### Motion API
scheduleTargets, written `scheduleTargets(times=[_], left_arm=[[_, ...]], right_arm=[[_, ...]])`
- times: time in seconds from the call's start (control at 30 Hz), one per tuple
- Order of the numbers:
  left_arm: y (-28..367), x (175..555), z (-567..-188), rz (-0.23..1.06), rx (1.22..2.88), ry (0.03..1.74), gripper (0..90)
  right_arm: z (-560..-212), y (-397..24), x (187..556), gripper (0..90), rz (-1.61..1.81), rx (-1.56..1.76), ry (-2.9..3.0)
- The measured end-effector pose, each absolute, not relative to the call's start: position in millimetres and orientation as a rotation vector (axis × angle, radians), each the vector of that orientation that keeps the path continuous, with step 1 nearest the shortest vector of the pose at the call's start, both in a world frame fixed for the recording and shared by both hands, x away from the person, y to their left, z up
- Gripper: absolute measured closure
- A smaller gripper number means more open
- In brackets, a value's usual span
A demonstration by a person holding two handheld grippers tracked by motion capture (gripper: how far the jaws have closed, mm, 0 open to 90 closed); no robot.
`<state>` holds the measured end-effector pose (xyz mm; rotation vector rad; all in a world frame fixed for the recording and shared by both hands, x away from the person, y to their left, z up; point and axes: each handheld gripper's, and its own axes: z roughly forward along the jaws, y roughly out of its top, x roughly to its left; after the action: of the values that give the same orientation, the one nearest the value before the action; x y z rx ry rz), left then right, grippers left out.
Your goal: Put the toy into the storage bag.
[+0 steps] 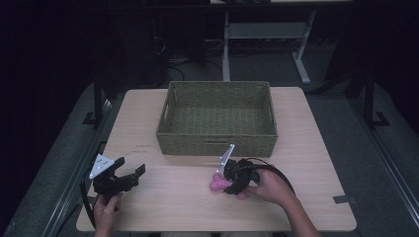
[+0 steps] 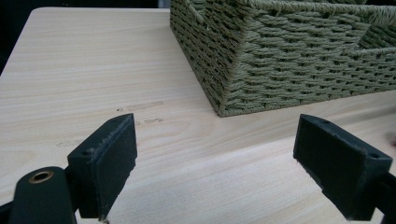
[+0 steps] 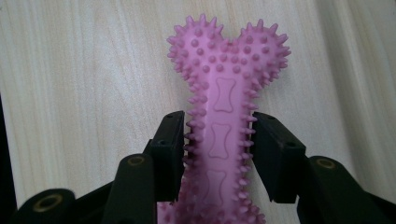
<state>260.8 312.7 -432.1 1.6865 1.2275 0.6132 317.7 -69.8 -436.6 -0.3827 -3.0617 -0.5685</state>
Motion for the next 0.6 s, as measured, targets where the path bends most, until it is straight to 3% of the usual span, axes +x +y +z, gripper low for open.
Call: scheduleTargets(times=[0.6], left_arm=[[314.0, 260.8, -431.9, 0.611, 1.674, 1.231, 13.0]], right_arm=[[-430.8, -68.7, 321.1, 58.0, -0.551, -0.316, -3.042]])
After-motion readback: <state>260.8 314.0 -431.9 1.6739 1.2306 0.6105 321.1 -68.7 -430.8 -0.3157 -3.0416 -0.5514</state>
